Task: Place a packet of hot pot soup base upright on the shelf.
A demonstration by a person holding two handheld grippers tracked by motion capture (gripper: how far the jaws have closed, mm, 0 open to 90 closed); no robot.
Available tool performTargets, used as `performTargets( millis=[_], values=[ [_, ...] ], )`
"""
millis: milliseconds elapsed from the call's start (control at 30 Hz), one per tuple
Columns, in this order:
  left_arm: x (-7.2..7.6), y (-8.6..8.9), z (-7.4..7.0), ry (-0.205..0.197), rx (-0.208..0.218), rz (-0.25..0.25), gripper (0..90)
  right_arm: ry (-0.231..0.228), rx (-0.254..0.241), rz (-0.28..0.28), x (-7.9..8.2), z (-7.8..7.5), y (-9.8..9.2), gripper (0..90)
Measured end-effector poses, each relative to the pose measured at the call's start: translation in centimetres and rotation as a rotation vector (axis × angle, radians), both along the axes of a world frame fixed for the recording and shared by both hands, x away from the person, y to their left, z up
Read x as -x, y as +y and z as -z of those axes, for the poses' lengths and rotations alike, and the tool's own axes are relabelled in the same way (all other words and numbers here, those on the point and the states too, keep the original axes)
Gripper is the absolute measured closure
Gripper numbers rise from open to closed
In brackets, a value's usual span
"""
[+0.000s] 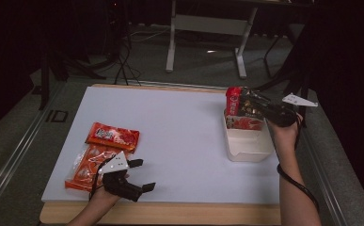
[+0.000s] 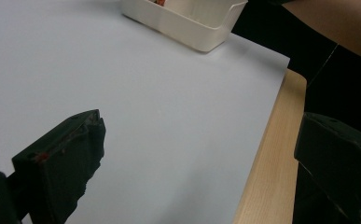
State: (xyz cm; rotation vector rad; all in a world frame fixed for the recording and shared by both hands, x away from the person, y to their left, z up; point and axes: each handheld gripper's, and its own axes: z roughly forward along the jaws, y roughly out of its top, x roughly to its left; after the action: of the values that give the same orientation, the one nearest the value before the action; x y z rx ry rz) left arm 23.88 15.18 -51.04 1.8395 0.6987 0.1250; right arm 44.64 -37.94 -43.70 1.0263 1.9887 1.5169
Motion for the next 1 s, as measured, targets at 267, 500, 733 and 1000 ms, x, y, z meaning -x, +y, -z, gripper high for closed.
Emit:
performTargets(
  millis=[267,500,733,1000],
  values=[
    [0.0,0.0,0.0,0.0,0.007,0.001,1.6,0.026,0.008,0.047,0.6,0.6,-1.1,67.5],
    [0.0,0.0,-0.1,0.0,0.008,0.002,1.6,0.054,0.043,0.074,0.9,-0.5,-0.6,56.1],
    [0.0,0.1,0.0,0.004,0.003,0.004,1.6,0.054,0.088,0.161,2.3,-2.3,0.2,32.6],
    [-0.2,0.1,-0.1,-0.018,-0.02,0.007,1.6,-0.021,0.113,0.173,4.4,-5.0,1.3,13.3]
  ],
)
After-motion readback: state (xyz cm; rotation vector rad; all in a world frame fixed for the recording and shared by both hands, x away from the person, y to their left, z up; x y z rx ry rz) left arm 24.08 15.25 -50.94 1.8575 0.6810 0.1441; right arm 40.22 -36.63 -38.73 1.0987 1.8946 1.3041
